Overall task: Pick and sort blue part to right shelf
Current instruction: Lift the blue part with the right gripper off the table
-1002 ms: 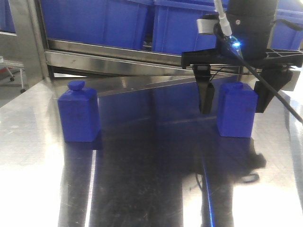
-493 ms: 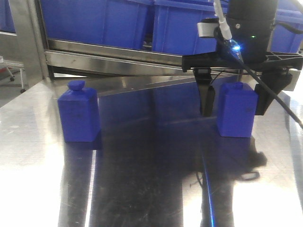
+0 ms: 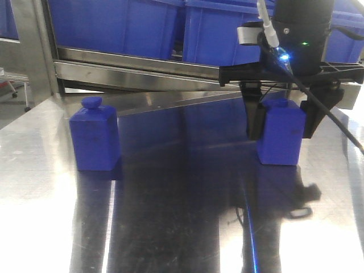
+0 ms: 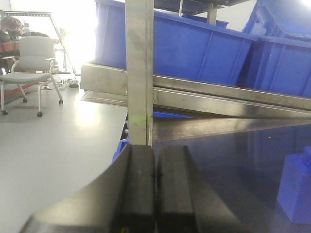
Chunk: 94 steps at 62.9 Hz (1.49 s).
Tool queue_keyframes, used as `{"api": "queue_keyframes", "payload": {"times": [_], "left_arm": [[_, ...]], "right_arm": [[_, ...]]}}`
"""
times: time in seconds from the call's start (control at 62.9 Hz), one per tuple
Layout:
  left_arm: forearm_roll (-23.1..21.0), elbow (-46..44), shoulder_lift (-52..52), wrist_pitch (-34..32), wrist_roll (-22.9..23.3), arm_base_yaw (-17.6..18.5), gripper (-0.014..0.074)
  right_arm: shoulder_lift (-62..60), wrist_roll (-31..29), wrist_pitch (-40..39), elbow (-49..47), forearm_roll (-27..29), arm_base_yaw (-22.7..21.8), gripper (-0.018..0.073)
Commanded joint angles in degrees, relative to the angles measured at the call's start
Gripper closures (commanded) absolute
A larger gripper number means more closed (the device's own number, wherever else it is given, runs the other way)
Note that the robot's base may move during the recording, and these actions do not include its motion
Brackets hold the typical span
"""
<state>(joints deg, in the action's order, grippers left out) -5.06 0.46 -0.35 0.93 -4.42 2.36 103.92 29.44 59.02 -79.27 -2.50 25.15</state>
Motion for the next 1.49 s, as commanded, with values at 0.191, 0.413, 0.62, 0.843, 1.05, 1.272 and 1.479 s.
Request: {"api": "queue_keyframes", "payload": {"times": [0.191, 0.413, 0.62, 0.843, 1.05, 1.272, 1.479], "left_arm": [[-0.07, 1.28, -1.19, -4.92, 0.23, 0.0, 0.0473], [-0.07, 1.28, -1.19, -4.92, 0.23, 0.0, 0.0473], [-0.07, 1.28, -1.19, -4.92, 0.23, 0.0, 0.0472], [-0.07, 1.28, -1.19, -4.92, 0.23, 0.0, 0.0473], [-0.07, 1.28, -1.19, -4.92, 0.23, 0.0, 0.0473], [-0.07, 1.28, -1.19, -4.92, 0.23, 0.0, 0.0473], [-0.07, 1.28, -1.19, -4.92, 0.23, 0.0, 0.0472]], "right_arm": [[-9.94, -7.97, -4.65, 2.15, -3.19, -1.0, 0.0164], [-19.08, -16.44, -17.49, 12.78, -0.68, -5.87, 0.0164], [-28.84, -25.9, -32.57, 24.19, 3.16, -11.13, 0.0164], [-38.89, -26.84, -47.79, 35.42, 5.57, -14.62, 0.0164], [-47.69, -26.84, -52.9, 43.69, 5.4, -15.54, 0.0164], [-60.31, -26.79, -54.6, 50.54, 5.2, -15.54, 0.0164], [-72.6, -26.79, -53.95, 54.11, 2.81, -15.54, 0.0166]]}}
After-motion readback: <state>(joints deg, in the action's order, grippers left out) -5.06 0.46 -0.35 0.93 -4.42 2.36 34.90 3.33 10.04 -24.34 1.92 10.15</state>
